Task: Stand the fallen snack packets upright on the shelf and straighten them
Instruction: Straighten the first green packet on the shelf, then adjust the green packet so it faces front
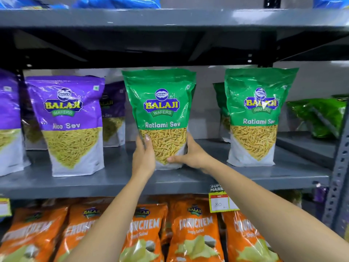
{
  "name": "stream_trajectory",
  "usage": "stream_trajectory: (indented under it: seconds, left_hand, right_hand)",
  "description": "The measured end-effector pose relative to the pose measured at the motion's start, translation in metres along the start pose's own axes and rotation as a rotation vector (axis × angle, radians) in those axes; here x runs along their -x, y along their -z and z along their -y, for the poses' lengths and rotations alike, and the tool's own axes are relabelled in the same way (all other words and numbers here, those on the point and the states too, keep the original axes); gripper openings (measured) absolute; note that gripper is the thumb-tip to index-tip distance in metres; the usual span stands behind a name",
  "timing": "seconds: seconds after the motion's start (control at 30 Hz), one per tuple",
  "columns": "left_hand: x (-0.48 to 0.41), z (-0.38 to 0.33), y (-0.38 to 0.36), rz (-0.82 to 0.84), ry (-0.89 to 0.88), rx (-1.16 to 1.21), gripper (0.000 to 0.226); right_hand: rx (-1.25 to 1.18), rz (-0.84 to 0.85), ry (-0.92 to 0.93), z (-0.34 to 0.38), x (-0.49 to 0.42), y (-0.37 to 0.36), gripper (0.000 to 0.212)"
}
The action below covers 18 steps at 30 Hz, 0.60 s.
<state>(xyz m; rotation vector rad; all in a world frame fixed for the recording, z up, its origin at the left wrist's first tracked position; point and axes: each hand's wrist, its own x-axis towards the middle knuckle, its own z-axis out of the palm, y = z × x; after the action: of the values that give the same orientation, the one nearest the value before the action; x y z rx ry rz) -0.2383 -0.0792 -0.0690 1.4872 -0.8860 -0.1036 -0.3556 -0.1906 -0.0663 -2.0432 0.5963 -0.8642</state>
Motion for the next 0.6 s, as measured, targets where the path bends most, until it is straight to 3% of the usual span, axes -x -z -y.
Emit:
stream_trajectory:
  seconds: [0.3,0.47,0.53,0.6]
  left_hand:
    - [-0.001,0.0,-0.01,0.218,-0.053,-0.026,0.051]
    - [-0.002,0.002,-0.01,0.253,-0.078,-0.02,0.049]
    - [0.0,0.002,-0.009,0.26,-0.065,-0.047,0.056]
    - [0.002,0.001,-0.005,0.199,-0.081,-0.085,0.064]
  right_hand:
    - [-0.014,-0.044,-0.029,-0.01,0.019,0.025,0.101]
    - [-0.051,-0.067,-0.047,-0.016,0.023,0.025,0.104]
    - [-0.026,-0.089,-0.048,-0.014,0.025,0.026,0.114]
    - [0.016,-0.214,-0.014,-0.006,0.031,0.025,0.134]
